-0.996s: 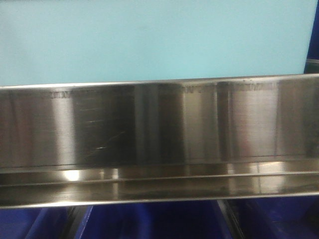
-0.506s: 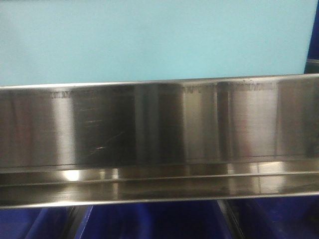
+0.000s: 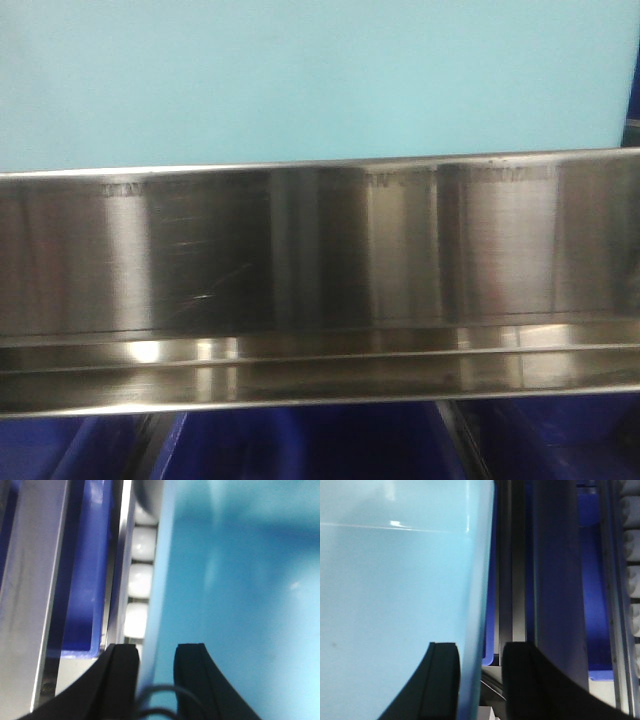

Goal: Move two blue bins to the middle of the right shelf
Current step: 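Lift the light blue bin up above the steel shelf rail with both grippers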

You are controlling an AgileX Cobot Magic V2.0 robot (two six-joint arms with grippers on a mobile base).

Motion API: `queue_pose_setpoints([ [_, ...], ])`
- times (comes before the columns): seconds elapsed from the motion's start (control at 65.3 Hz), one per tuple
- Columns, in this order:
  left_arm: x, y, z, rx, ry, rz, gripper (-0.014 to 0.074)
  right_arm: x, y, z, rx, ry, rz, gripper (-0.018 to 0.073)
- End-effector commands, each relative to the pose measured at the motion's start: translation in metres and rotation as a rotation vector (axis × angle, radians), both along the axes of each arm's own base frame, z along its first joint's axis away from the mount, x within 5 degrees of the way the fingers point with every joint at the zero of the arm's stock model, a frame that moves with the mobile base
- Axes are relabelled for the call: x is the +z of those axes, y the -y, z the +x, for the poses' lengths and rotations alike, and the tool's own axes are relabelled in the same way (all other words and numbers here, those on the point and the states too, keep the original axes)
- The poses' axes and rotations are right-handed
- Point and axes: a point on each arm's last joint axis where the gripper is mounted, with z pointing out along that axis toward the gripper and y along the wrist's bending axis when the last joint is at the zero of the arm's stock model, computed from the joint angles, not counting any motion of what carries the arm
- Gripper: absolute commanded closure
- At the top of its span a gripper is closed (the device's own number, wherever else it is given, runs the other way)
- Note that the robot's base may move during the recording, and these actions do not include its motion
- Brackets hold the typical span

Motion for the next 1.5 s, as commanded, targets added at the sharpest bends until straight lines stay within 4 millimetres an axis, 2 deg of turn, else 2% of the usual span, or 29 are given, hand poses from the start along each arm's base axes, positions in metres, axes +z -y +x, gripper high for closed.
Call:
queue_pose_setpoints([
  [0.0, 0.021, 0.005, 0.000, -0.030, 0.093, -0.062, 0.0708, 0.008, 0.004, 0.000, -0.028, 0.060, 0.005, 0.0725],
  [0.153, 0.032, 0.004, -0.001, -0.030, 0.129, -0.077, 0.0708, 0.020, 0.004, -0.001, -0.028, 0.098, 0.023, 0.0725],
  [0.414, 0.048, 0.001, -0.008, -0.035, 0.182, -0.092, 0.0708, 0.052, 0.004, -0.001, -0.030, 0.198, 0.068, 0.0725],
  [0.812, 0.085, -0.003, -0.013, -0.042, 0.300, -0.132, 0.0708, 0.083, 0.003, -0.005, -0.017, 0.313, 0.073, 0.0725],
  [1.486, 0.088, -0.004, -0.014, -0.057, 0.316, -0.113, 0.0708, 0.084, 0.005, -0.005, -0.022, 0.325, 0.053, 0.0725],
])
